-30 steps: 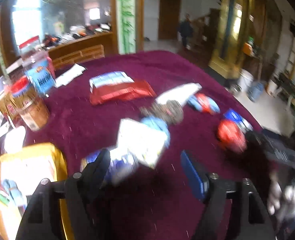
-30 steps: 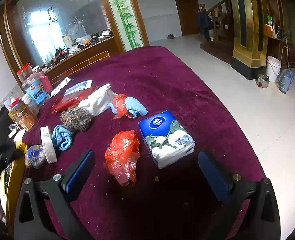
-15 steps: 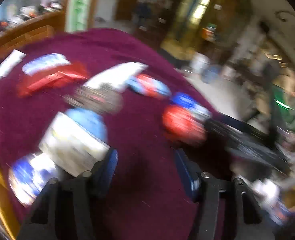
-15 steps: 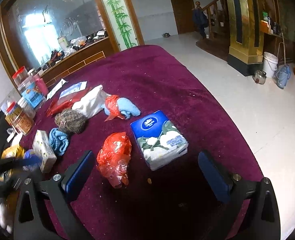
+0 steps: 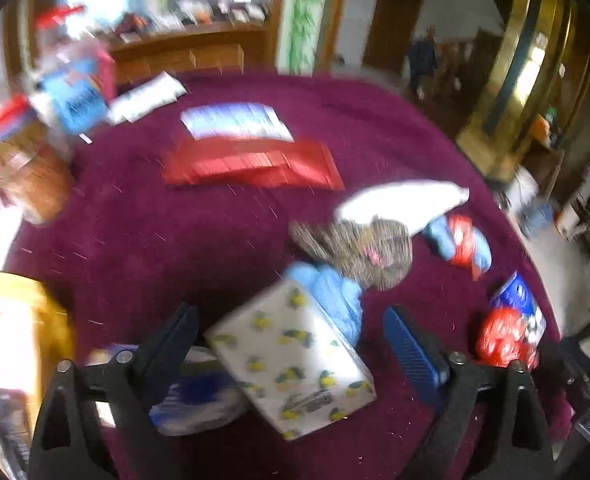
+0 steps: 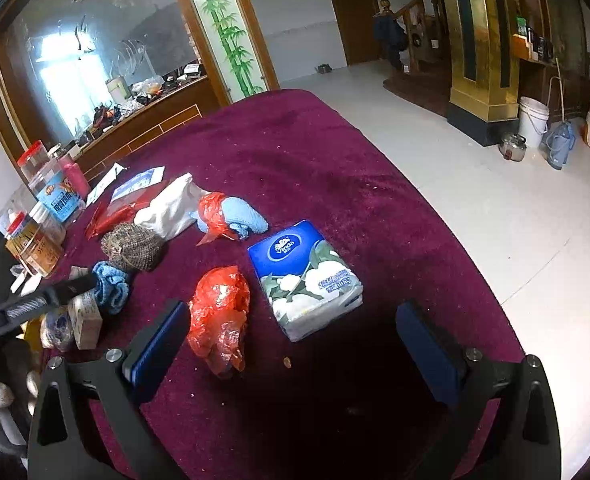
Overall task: Organize soft objects
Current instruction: 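Lift the tissue pack and carry it toward the tray with the left tool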
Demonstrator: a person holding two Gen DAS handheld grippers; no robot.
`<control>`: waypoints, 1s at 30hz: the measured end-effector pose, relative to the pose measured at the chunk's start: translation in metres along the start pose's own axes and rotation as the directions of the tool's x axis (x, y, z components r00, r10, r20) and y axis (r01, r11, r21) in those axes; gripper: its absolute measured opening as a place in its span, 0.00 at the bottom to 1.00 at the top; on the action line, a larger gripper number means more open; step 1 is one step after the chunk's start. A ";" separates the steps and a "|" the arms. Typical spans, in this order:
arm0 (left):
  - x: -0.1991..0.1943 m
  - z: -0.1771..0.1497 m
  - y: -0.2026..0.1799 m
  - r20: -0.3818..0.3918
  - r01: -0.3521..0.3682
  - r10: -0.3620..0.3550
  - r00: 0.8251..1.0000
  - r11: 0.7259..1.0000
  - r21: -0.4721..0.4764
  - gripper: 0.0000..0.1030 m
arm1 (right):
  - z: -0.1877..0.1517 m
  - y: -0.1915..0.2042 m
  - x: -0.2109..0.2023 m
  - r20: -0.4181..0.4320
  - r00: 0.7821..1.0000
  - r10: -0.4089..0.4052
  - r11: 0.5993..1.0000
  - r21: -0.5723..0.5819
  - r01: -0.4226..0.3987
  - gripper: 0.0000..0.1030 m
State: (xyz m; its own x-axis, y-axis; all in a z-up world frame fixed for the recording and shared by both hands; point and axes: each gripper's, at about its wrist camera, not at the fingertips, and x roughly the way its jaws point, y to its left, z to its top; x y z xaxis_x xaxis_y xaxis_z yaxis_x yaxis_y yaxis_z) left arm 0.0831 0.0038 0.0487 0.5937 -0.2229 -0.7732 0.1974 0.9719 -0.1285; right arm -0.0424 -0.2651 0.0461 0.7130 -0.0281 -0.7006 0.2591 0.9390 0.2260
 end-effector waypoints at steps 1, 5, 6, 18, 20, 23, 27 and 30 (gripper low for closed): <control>0.012 -0.001 -0.004 -0.031 0.006 -0.005 1.000 1.000 0.004 0.55 | 0.000 0.000 0.000 0.000 1.000 0.000 1.000 0.003 0.000 1.00; 0.020 -0.014 -0.008 -0.156 0.172 -0.172 0.973 0.985 -0.010 0.21 | 0.001 -0.004 0.001 -0.005 1.000 0.013 1.000 0.019 -0.013 1.00; 0.015 -0.020 -0.012 -0.183 0.239 -0.235 0.955 0.971 -0.005 0.21 | 0.001 -0.004 0.001 -0.006 1.000 0.016 1.000 0.022 -0.016 1.00; -0.037 -0.090 -0.062 -0.133 0.195 -0.162 0.978 0.936 0.295 0.21 | 0.004 -0.031 -0.006 0.014 0.999 0.037 0.990 0.134 -0.038 1.00; -0.028 -0.096 -0.063 -0.170 0.221 -0.178 0.969 0.933 0.284 0.21 | 0.005 -0.043 -0.010 0.032 0.998 0.056 0.981 0.182 -0.060 1.00; -0.040 -0.098 -0.056 -0.142 0.279 -0.253 0.957 0.937 0.211 0.21 | 0.005 -0.047 -0.010 0.043 0.992 0.122 0.969 0.210 -0.128 1.00; -0.079 -0.100 -0.039 -0.067 0.323 -0.316 0.946 0.933 0.156 0.21 | 0.004 -0.017 -0.012 0.037 0.985 0.166 0.982 0.087 -0.169 1.00; -0.120 -0.107 -0.018 -0.003 0.346 -0.349 0.937 0.930 0.123 0.22 | 0.004 0.009 -0.018 0.036 0.980 0.193 0.981 -0.005 -0.193 1.00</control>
State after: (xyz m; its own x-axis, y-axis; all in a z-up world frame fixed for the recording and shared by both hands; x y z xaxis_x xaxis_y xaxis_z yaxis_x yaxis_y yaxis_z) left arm -0.0749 0.0215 0.0769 0.4848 -0.5475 -0.6821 0.4851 0.8172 -0.3111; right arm -0.0504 -0.2571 0.0630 0.7729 0.1416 -0.6185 0.1128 0.9286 0.3536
